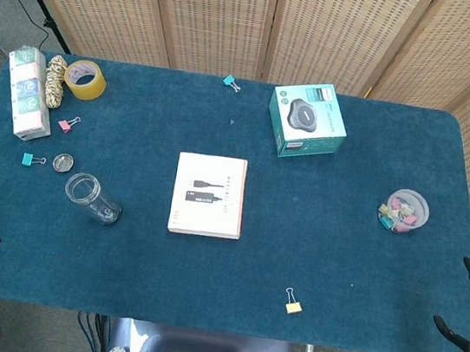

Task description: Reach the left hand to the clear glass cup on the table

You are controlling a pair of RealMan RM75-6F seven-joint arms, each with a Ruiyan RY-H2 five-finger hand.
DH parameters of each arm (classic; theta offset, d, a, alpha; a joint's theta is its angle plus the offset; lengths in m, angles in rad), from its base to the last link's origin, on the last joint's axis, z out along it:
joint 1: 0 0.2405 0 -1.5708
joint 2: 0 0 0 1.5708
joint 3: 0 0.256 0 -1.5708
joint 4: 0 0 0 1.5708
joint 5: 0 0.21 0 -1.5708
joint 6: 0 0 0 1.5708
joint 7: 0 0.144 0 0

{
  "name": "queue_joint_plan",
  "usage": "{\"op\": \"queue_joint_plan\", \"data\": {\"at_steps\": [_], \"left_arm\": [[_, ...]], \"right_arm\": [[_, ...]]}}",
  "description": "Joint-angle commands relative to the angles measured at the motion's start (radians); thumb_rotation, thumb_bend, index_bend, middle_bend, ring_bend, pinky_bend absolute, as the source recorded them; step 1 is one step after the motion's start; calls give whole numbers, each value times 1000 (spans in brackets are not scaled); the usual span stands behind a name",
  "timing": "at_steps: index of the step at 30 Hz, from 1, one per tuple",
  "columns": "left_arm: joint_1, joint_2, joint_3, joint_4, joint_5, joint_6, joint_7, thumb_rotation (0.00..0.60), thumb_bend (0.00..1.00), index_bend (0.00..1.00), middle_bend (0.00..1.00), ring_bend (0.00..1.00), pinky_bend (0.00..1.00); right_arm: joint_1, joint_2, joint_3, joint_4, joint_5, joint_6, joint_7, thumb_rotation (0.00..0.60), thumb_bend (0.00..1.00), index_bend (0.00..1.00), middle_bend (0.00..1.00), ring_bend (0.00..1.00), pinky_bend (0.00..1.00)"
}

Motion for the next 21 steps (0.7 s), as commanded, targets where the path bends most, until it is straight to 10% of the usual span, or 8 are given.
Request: {"op": "queue_joint_plan", "data": {"at_steps": [1, 12, 21], "left_arm": [[1, 2, 1, 1, 1, -1, -5, 600, 0, 0, 0, 0, 0], [-42, -1, -23, 38, -35, -76, -41, 600, 0, 0, 0, 0, 0], [-221, -98, -120, 289, -138, -321, -142, 600, 0, 7, 0, 0, 0]], "right_arm": [[0, 2, -1, -6, 3, -5, 17, 600, 0, 0, 0, 0, 0], [0, 24, -5, -23, 13, -28, 100, 600, 0, 0, 0, 0, 0], [10, 21, -1, -13, 34, -57, 116, 600, 0, 0, 0, 0, 0]]}}
